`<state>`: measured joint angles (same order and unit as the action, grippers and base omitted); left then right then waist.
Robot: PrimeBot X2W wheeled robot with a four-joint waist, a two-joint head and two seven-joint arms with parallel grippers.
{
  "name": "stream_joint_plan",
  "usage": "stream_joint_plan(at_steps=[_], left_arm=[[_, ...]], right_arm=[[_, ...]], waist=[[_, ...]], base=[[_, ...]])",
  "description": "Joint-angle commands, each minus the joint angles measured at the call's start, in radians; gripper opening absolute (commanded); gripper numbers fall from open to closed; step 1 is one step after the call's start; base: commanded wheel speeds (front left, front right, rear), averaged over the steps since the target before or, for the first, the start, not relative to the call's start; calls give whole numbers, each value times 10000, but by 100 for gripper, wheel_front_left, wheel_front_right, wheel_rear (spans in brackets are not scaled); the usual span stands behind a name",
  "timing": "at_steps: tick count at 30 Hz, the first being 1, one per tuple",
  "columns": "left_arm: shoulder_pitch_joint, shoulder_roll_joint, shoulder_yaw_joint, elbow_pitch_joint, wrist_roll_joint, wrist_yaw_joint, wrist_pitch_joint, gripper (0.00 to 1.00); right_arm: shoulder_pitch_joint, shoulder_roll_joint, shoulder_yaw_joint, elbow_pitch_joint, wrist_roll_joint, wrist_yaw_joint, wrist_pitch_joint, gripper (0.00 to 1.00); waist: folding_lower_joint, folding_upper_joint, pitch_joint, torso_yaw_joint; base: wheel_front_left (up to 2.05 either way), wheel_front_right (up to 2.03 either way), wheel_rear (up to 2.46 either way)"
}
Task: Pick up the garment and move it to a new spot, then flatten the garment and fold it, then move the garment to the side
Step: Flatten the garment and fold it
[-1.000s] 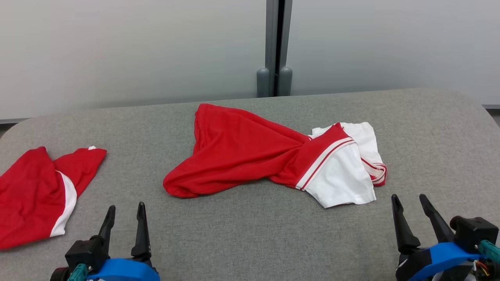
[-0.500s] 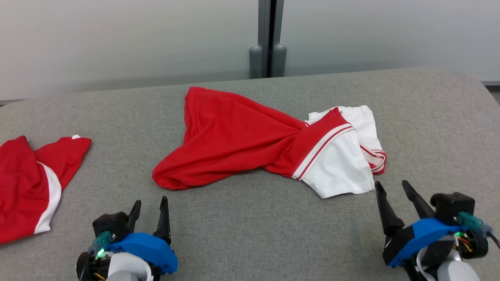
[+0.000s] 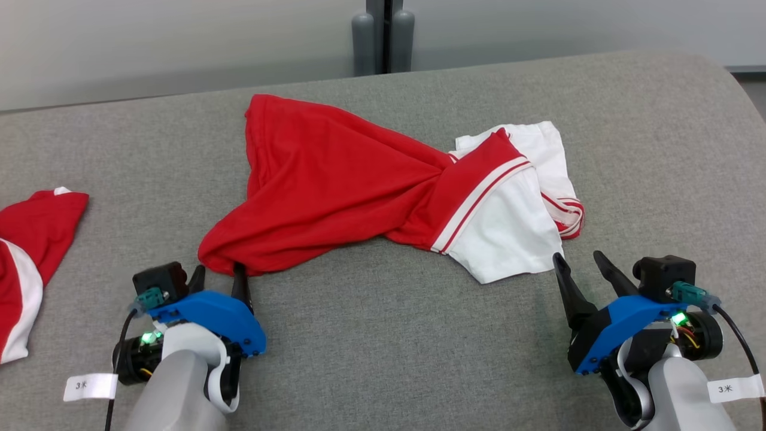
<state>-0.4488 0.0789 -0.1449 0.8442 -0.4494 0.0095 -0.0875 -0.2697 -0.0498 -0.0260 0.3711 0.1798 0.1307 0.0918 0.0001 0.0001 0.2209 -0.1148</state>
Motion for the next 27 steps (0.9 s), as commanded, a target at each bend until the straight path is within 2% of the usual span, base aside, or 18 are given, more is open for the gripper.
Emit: stream_joint_plan(at_steps=[1,2,3,10,18,19,23,27], left_arm=[[-36,4,-15,148,-15,14,9,100],[-122,13,-41,276,-26,-47,11,100],[-252,21,-142,497,6,-189,18,0],[-213,2,-320,939,4,-480,-291,0],[-181,-101,-718,1049,113,-782,-655,0],[-197,-108,-780,1045,119,-805,-710,0],[-150,-117,-824,836,-30,-928,-820,0],[127,32,-663,-89,-438,-1133,-760,0]], right_arm=[[-151,-12,14,45,74,1,-84,100],[-198,-12,31,103,111,3,-111,100],[-224,-11,111,254,129,1,-115,100],[-689,-14,87,955,101,1,-174,100],[-1500,-11,370,2412,116,3,-360,100],[-1555,-11,400,2543,189,3,-472,0],[-1529,-22,407,2456,746,1,-877,0],[-922,-20,252,1187,1486,1,-718,0]], waist=[[-1,-1,40,4],[-1,-1,102,-18],[-1,-1,184,-50],[-1,-1,378,0],[-1,-1,532,288],[-1,-1,532,320],[-1,-1,385,344],[-1,-1,-90,207]], base=[[0,0,0],[0,0,0],[0,0,0],[0,0,0],[0,0,0],[0,0,0],[0,0,0],[0,0,0]])
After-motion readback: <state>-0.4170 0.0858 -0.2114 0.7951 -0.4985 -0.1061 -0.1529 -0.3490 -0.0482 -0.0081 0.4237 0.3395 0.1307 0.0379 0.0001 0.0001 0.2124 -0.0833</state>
